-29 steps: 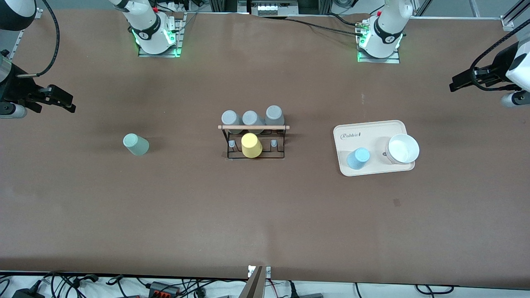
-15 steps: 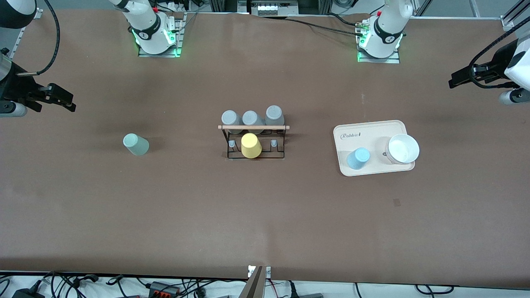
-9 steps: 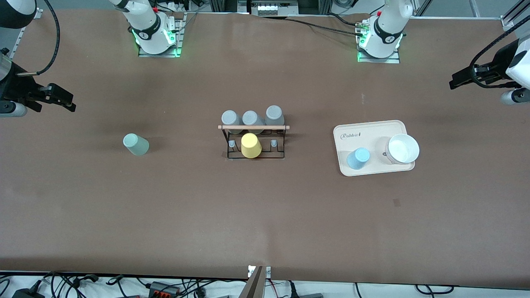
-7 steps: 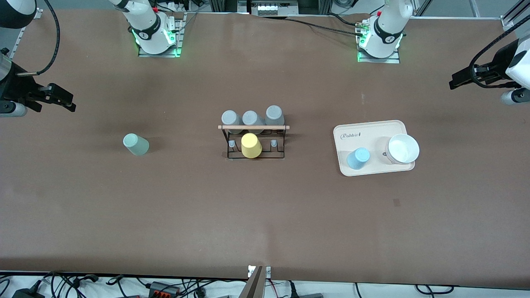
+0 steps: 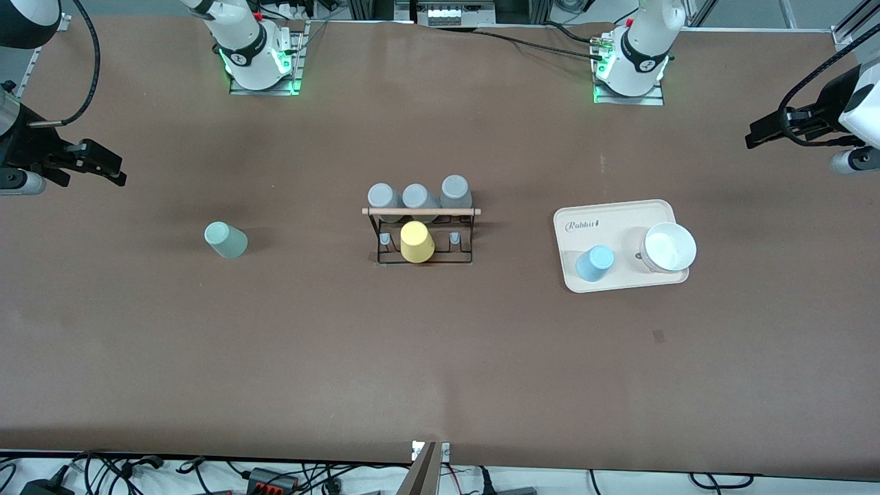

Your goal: Hang scattered cups on rack with three cups

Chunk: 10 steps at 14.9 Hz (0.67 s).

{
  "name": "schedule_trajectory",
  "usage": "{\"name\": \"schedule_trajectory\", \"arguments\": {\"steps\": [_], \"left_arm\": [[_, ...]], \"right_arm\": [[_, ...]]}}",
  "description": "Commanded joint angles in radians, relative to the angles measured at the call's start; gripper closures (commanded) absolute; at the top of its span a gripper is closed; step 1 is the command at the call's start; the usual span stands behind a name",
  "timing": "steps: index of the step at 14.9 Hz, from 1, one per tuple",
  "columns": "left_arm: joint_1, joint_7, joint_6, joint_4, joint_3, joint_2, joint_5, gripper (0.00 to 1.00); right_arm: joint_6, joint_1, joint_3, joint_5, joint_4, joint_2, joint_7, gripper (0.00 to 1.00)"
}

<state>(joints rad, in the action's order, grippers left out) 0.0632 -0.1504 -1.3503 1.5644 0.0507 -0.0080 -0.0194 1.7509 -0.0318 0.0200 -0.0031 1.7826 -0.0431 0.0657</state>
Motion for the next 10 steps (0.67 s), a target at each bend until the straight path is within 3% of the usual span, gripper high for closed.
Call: {"name": "schedule_trajectory", "arguments": {"steps": [1,10], "left_arm": [[0.007,0.012,0.002,-0.001,0.005,-0.013,-0.016,0.00],[0.004,0.020,-0.018,0.000,0.008,-0.013,-0.004,0.00]], "right_arm": [[-0.008,-0.005,0.000,-0.012,0.001,-0.003,0.019,0.00],[-0.011,-0.002,-0.002,-0.012,0.000,-0.003,0.016,0.00]]}}
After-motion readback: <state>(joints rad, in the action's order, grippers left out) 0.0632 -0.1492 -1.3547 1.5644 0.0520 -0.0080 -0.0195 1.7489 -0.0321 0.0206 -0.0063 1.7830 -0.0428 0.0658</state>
